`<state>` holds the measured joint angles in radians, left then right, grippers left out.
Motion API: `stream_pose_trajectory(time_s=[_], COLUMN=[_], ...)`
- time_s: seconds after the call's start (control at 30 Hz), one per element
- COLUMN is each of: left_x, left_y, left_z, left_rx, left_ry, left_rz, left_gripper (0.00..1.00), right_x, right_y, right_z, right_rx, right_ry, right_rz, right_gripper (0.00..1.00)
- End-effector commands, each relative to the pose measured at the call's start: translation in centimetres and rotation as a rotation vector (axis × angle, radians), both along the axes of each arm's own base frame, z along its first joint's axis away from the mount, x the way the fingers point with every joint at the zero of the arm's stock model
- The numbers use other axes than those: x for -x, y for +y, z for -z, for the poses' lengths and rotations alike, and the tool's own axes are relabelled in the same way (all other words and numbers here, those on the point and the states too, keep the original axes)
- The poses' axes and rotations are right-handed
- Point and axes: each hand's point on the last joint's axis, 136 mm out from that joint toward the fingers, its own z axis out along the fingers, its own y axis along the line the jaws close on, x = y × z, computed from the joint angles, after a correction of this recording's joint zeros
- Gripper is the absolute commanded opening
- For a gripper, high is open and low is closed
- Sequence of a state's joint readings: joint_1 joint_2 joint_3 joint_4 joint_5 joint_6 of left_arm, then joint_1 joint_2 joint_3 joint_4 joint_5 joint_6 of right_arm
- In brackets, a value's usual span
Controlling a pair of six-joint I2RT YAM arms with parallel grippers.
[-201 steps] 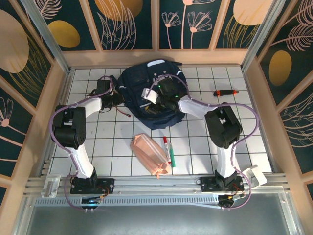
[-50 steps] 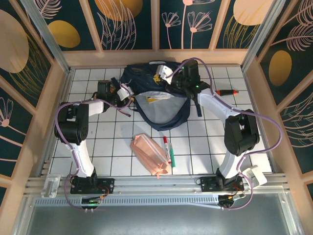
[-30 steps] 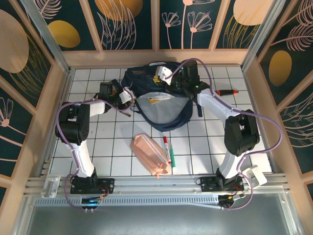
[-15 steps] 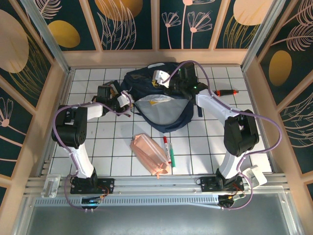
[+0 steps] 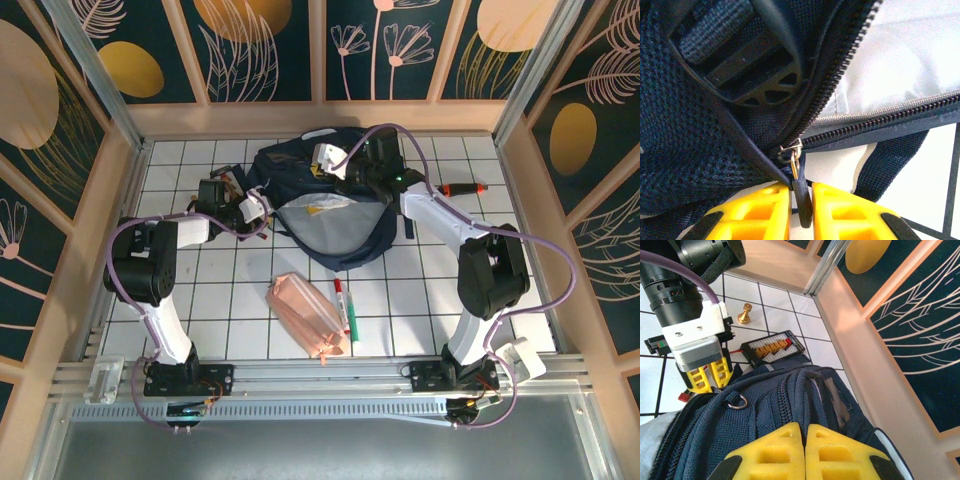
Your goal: Pack books, pencil case, and school supplies into a backpack
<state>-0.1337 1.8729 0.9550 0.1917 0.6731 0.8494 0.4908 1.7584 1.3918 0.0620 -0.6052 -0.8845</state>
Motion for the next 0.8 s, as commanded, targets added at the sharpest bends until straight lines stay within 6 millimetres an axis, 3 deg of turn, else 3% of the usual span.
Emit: stream_pose_trajectory(time_s=[0.0,0.13,0.3,0.77], left_x=[1.4,2.6,2.0,0.6], left_y=[-0.5,-0.9,-1.4,-2.2], left_z=[-0.7,-1.2,-1.3,-1.0], left_rx=[0.037,0.053,0.068,0.035], left_ry=[0.01,-0.022,0.01,0.007], left_rz=[0.022,0.073,0.097,0.101], left_gripper=[0.19,0.19,0.14,0.18], right_x=[-0.8,-0.8,-0.8,-0.6], right_y=[-0.1,-0.3,-0.2,-0.2], right_z=[-2.2,-2.1,-2.2,-2.3], right_rx=[-0.03,-0.031,-0.037,-0.031], right_ry=[-0.075,-0.077,-0.071,-0.076], right_rz=[0.025,0.024,0.025,0.023], right_gripper=[0.0,0.0,0.0,0.0])
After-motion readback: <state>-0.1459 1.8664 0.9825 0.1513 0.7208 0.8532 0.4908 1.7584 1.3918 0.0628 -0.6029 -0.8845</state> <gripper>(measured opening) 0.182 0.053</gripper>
